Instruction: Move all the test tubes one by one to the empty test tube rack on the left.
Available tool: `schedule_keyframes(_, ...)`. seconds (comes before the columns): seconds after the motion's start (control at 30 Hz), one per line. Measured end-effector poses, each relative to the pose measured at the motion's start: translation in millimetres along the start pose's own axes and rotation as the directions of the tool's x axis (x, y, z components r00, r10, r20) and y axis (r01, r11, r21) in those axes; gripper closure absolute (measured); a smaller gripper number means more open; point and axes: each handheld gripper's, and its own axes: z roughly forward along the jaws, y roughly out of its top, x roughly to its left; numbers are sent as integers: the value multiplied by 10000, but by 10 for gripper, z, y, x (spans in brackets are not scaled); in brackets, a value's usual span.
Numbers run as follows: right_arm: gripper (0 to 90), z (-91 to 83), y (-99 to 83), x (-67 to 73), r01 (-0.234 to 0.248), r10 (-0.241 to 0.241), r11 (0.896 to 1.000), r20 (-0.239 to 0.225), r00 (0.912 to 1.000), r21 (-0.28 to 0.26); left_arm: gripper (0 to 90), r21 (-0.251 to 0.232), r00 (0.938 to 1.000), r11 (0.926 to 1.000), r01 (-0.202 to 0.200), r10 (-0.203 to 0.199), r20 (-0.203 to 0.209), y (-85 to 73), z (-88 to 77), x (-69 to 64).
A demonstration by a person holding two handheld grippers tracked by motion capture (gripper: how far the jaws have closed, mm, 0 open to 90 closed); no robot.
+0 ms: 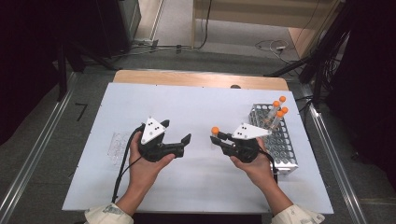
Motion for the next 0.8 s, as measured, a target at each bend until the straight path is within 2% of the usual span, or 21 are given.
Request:
schedule_keyframes(0.27,721,124,-10,89,110,-104,9998,-317,9994,183,146,106,9991,9999,-99,94,406,-27,94,-131)
schedule_keyframes(0.53,721,216,-22,152,112,-94,9994,-546,9985,325,155,94,9979,9999,-145,139,631,-36,166,-218)
schedule_keyframes(0.8,721,287,-13,211,80,-52,9995,-914,9958,300,231,62,9952,9995,-317,310,931,-47,202,-284)
